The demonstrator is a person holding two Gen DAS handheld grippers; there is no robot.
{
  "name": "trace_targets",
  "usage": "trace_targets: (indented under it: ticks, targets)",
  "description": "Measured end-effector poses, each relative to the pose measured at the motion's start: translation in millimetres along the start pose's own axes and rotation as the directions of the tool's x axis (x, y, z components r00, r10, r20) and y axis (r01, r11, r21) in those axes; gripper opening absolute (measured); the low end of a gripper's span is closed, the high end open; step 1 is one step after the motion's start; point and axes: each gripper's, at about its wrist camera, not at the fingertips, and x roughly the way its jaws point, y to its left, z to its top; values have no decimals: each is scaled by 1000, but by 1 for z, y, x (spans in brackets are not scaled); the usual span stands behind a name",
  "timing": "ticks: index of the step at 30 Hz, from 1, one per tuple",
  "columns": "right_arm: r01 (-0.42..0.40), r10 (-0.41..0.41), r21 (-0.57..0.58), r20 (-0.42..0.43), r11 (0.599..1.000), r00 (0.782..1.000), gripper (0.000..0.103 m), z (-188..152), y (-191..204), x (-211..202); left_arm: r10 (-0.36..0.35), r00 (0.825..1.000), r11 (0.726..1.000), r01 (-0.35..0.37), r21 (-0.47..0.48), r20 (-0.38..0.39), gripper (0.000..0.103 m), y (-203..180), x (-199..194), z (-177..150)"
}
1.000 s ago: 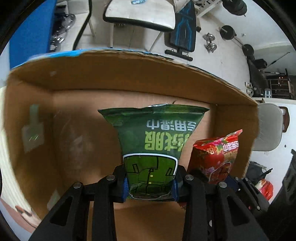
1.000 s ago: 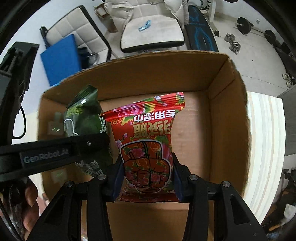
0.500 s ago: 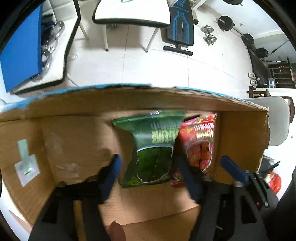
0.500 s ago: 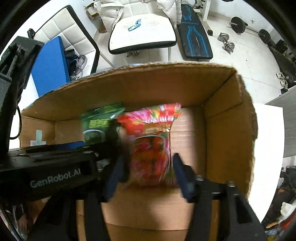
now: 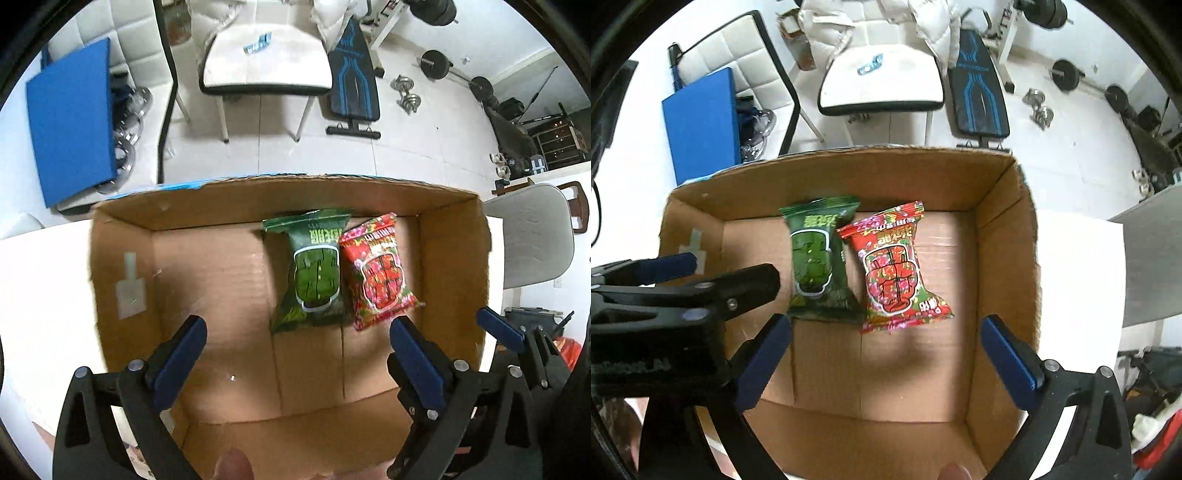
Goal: Organize soft objects
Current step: 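Lower the green pack into the box with the left tool while the right tool drops the red pack, then grasp the blue cat pack with the left tool while the right tool grasps the yellow-white box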
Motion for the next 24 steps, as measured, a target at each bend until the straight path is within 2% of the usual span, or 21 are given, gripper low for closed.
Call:
trace_targets:
  ticks: [5, 9, 13, 16, 19, 21, 22, 24]
  targets:
    - [-55, 55, 17, 28, 998, 998, 103, -15, 3, -29, 34, 997, 999, -35, 12, 74, 102, -7, -38, -26]
    - [-91, 88, 43, 63, 995, 994, 103, -34, 0, -61, 67, 987, 998, -67, -6, 147, 102, -12, -71, -53]
    - [-91, 87, 31, 111, 995, 990, 103, -77, -5, -92, 90, 972, 996, -82, -45, 217, 102, -12, -100, -92]
    - [-93, 88, 35, 114, 995, 990, 103, -120, -18, -99, 138, 962, 990, -127, -58, 236, 102, -8, -101, -137]
    - [-109, 105, 57, 74, 992, 992, 103, -163, -36, -80, 106, 979, 993, -96, -68, 173, 102, 2, -71, -178]
    - [-132, 130, 89, 34, 987, 991, 102, -184, -49, -58, 45, 997, 995, -40, -91, 63, 101, 8, -28, -198]
    - [-144, 144, 122, 10, 982, 990, 102, -192, -56, -44, 12, 1000, 993, -12, -117, 2, 100, 11, -1, -204]
    - [-140, 146, 165, -25, 976, 989, 93, -200, -67, -15, -47, 996, 988, 35, -149, -79, 100, 12, 40, -209]
